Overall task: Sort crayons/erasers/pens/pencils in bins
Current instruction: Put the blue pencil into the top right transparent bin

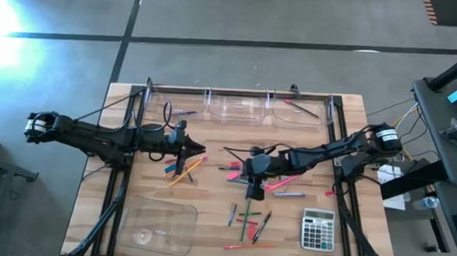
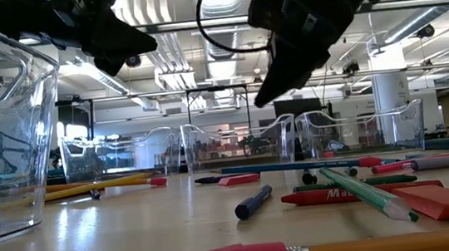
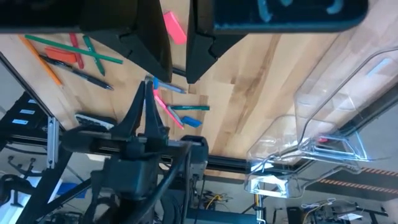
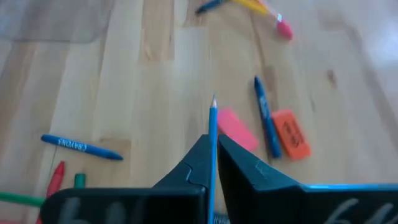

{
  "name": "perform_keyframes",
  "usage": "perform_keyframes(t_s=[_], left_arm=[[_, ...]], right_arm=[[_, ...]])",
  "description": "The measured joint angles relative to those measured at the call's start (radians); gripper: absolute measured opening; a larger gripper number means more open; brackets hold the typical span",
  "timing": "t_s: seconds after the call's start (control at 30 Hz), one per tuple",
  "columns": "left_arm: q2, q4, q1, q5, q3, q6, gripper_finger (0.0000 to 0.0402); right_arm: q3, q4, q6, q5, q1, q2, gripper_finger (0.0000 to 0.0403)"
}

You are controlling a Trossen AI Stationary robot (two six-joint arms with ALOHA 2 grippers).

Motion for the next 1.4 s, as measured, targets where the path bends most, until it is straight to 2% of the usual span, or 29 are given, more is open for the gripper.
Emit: perform_keyframes(t_s=[0.17, 0.47, 0.63, 0.77, 0.87, 1.1, 1.3, 1.4], left_arm=[[0.0, 0.001, 0.0, 0.0, 0.0, -0.002, 0.0034], [0.0, 0.001, -0.006, 0.002, 0.0, -0.001, 0.0034], [0.0, 0.0, -0.006, 0.002, 0.0, -0.001, 0.0034], [0.0, 0.0, -0.006, 0.002, 0.0, -0.001, 0.0034], [0.0, 0.0, -0.006, 0.002, 0.0, -0.001, 0.0034], [0.0, 0.0, -0.007, 0.002, 0.0, 0.0, 0.0034], [0.0, 0.0, -0.007, 0.002, 0.0, 0.0, 0.0034], [0.0, 0.0, -0.007, 0.001, 0.0, 0.0, 0.0034]], right_arm=[[-0.015, 0.002, 0.056, -0.022, 0.0, 0.045, 0.0063], [-0.006, 0.025, 0.057, -0.02, 0.002, 0.155, 0.0147], [-0.002, 0.033, 0.058, -0.013, 0.0, 0.196, 0.0163], [-0.002, 0.039, 0.058, -0.008, 0.0, 0.224, 0.0152], [-0.001, 0.045, 0.058, 0.01, 0.0, 0.238, 0.0129], [-0.002, 0.036, 0.054, 0.025, 0.0, 0.218, 0.0023], [0.026, -0.011, 0.031, 0.04, 0.0, 0.17, 0.0018], [0.067, -0.12, -0.01, 0.133, 0.0, 0.12, 0.0017]])
